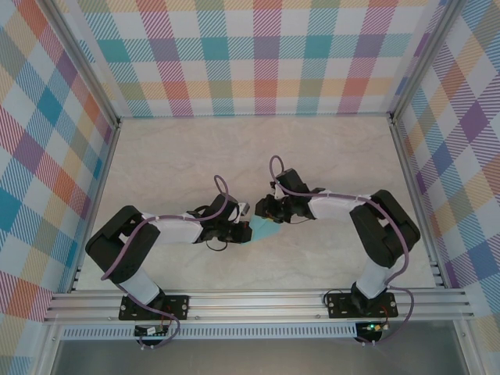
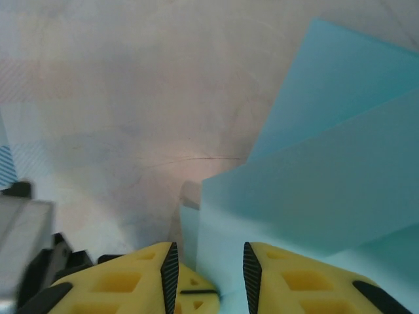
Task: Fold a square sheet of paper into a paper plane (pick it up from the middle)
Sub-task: Fourth fold the wing at the center of the table.
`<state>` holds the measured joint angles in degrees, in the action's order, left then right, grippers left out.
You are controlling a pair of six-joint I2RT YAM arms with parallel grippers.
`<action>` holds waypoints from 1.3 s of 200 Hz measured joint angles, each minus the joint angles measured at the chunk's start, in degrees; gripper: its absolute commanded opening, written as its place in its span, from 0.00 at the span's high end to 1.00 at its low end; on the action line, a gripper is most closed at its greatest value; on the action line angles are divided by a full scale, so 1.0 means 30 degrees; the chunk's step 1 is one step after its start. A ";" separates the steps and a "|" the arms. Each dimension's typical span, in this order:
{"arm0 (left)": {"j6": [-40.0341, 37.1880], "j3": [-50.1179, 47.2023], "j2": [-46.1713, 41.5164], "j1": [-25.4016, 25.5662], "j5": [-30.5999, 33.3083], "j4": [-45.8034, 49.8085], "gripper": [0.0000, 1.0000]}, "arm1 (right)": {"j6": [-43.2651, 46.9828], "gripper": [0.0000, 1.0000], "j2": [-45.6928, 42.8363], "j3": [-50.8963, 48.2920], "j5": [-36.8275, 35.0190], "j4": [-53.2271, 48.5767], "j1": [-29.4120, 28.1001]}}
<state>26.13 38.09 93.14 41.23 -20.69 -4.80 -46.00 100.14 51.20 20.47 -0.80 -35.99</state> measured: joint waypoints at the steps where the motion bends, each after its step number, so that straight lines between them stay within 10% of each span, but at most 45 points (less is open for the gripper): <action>1: 0.0000 0.0000 0.0000 0.0000 0.0000 0.0000 0.96 | -0.0029 0.68 0.0073 0.0007 -0.0015 0.0007 -0.0007; 202: -0.0474 -0.1668 -0.4641 0.0000 0.0962 0.6674 0.89 | -0.0656 0.68 0.1362 0.0765 -0.0678 -0.0750 -0.0007; 260: -0.0204 -0.0131 -0.7315 -0.0124 0.2346 0.8969 0.78 | 0.0087 0.40 -0.1166 0.0670 -0.1530 -0.2062 -0.0007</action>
<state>25.52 37.69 71.20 40.86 -13.65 22.11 -45.74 96.64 53.21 15.88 -6.98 -36.01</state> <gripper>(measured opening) 0.191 0.507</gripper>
